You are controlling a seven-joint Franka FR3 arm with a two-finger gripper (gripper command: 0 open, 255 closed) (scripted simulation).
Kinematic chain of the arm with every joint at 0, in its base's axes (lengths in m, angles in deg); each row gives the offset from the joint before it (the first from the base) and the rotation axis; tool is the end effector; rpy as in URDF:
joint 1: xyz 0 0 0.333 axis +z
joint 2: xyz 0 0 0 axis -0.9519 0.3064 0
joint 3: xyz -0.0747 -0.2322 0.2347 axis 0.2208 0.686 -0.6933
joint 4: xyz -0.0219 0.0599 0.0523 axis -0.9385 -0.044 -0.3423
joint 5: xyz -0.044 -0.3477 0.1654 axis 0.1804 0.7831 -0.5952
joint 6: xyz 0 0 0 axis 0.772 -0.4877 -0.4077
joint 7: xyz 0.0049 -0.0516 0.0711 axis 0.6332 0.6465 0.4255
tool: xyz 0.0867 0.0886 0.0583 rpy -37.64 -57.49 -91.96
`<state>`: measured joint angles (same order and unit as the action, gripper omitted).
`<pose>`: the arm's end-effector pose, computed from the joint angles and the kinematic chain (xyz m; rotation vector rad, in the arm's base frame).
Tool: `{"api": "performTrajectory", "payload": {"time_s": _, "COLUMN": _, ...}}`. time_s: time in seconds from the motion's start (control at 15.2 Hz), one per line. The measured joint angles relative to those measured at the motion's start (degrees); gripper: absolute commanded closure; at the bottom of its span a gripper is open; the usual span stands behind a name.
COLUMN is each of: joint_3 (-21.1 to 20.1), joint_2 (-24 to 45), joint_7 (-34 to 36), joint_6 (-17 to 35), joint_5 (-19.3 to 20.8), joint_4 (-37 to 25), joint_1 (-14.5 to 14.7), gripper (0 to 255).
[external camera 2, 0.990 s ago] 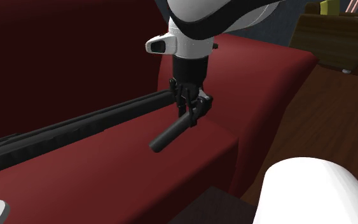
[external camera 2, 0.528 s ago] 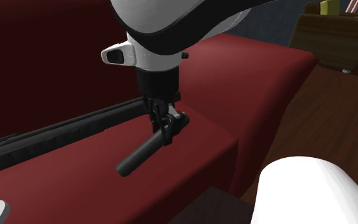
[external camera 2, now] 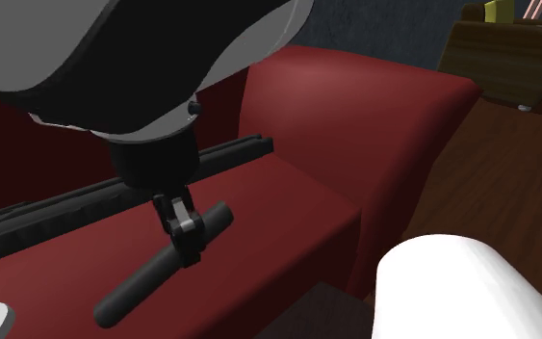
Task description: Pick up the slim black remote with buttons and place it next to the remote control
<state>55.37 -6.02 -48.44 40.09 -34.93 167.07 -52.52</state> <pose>0.2727 -0.0589 0.4137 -2.6572 -1.6337 -0.0137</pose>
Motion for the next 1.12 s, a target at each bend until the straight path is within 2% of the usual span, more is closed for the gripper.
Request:
{"api": "performTrajectory", "payload": {"time_s": 0.4, "joint_3": -6.4, "joint_2": 5.23, "joint_7": 8.46, "joint_6": 3.66, "joint_5": -6.13, "joint_4": -0.99, "joint_1": 6.81, "gripper": 255}}
{"api": "performTrajectory", "payload": {"time_s": 0.79, "joint_3": -11.73, "joint_2": 14.95, "joint_7": 15.92, "joint_6": 8.4, "joint_5": -11.99, "joint_4": -5.66, "joint_1": 13.75, "gripper": 255}}
{"api": "performTrajectory", "payload": {"time_s": 1.12, "joint_3": -12.11, "joint_2": 17.87, "joint_7": 16.95, "joint_6": 12.1, "joint_5": -12.69, "joint_4": -4.84, "joint_1": 14.74, "gripper": 255}}
